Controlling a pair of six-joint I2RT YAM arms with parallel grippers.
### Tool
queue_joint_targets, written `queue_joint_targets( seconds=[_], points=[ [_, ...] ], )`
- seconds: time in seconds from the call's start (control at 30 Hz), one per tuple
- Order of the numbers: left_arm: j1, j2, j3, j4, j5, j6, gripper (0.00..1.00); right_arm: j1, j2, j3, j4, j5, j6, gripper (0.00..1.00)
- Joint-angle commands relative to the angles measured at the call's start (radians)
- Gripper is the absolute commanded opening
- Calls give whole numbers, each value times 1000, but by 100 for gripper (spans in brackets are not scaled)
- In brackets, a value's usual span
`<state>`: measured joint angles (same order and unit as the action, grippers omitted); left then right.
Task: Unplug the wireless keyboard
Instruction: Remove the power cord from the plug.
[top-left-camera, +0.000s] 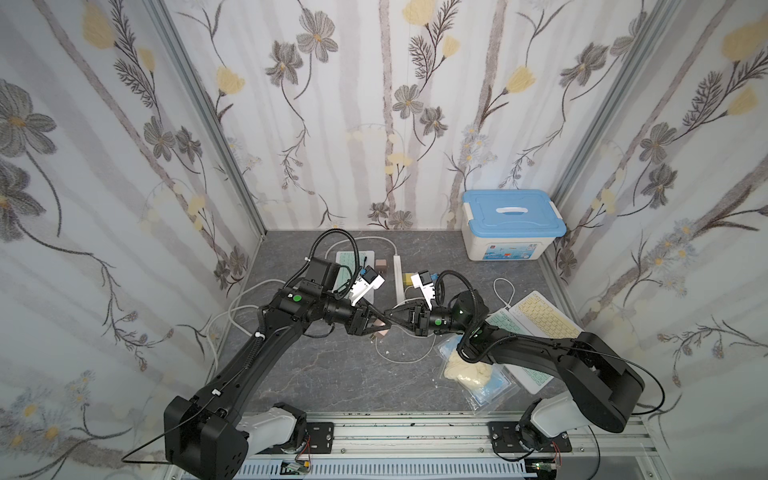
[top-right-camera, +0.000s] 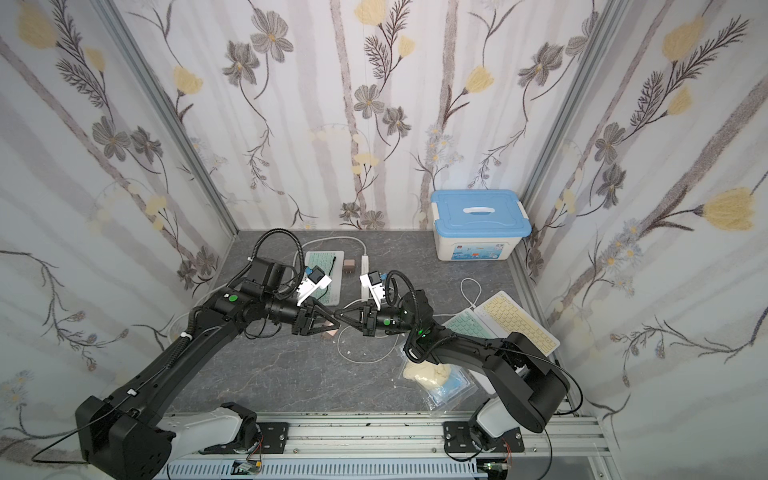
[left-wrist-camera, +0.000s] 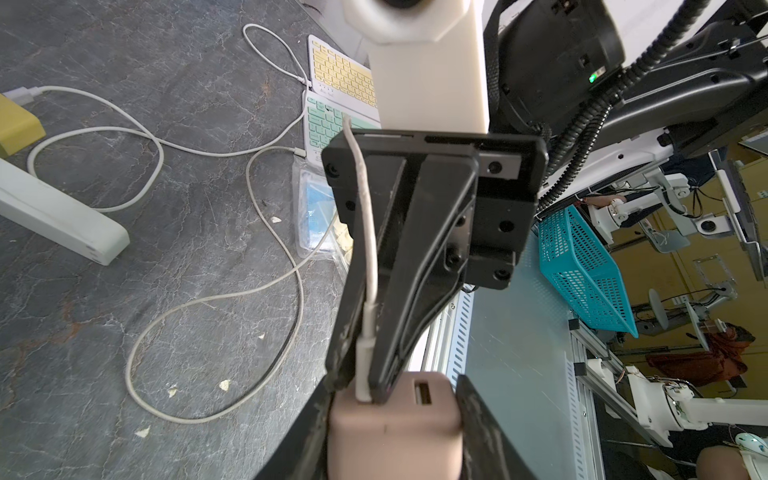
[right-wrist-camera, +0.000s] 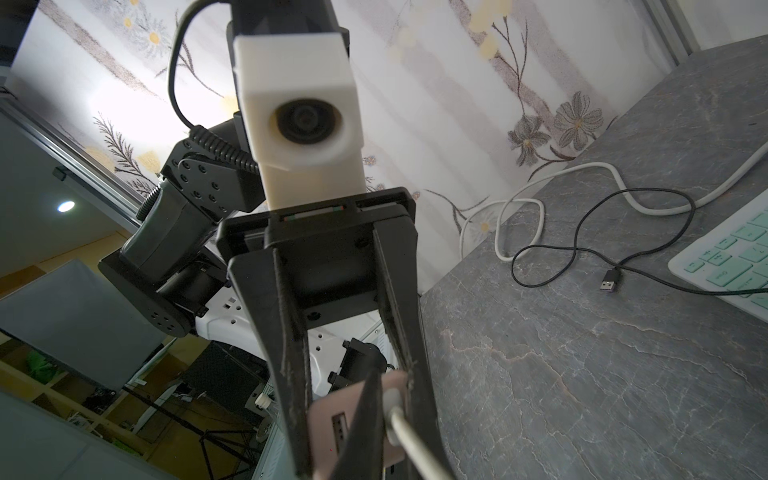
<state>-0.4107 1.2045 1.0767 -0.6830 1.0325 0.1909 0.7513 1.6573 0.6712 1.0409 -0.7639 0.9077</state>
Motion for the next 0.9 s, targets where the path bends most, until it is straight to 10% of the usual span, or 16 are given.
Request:
queue_joint_targets(
  seconds=[0.0, 0.87],
  points=[
    [0, -11, 0, 13, 20, 26, 0, -7, 3, -2, 52, 20, 4, 0],
    [2, -94, -46, -2, -5, 16, 0, -77, -29, 53, -117, -27, -106, 0]
  ],
)
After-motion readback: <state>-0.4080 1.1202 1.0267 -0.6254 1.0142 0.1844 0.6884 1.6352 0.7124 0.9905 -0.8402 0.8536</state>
